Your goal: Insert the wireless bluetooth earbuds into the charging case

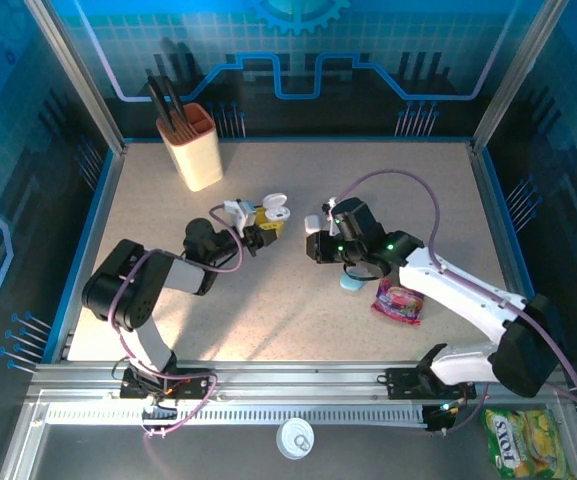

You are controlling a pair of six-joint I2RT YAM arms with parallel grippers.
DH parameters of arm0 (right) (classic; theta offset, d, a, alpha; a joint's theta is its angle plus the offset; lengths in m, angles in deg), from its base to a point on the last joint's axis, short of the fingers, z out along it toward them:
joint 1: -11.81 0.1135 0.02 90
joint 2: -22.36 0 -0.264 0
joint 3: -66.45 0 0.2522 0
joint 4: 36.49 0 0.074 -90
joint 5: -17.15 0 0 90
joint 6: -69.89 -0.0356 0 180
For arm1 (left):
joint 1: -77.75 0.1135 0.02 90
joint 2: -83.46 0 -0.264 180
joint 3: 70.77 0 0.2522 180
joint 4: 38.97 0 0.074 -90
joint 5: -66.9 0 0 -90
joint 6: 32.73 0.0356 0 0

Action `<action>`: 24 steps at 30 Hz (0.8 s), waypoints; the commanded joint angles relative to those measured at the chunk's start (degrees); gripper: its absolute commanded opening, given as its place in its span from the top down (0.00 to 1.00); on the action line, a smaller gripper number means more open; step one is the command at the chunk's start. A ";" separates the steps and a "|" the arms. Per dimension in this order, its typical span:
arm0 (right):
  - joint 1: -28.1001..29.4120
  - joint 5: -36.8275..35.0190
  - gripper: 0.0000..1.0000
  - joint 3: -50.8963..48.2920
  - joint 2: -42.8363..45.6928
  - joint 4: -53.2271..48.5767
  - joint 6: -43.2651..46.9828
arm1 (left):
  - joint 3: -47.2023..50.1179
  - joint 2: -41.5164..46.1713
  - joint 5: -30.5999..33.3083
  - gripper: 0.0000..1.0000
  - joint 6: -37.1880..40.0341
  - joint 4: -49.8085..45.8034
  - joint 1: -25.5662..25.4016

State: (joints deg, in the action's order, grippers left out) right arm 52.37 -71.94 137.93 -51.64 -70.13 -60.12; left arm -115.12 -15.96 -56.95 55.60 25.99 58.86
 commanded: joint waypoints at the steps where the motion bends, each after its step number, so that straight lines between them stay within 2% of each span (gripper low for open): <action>1: -0.82 5.32 0.79 0.24 1.99 5.48 0.96 | -0.66 -0.26 1.14 0.65 2.23 1.61 -2.22; 14: -1.72 5.16 0.79 7.98 -2.80 5.02 4.85 | -0.70 0.27 1.78 0.65 6.88 1.63 -8.19; 24: -2.15 5.18 0.80 8.49 -5.14 5.19 4.94 | -0.73 1.60 2.46 0.65 7.25 1.61 -9.99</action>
State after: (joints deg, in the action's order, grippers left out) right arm 50.99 -67.64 144.83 -56.03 -65.65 -56.03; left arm -115.12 -16.02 -55.20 61.54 26.01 49.46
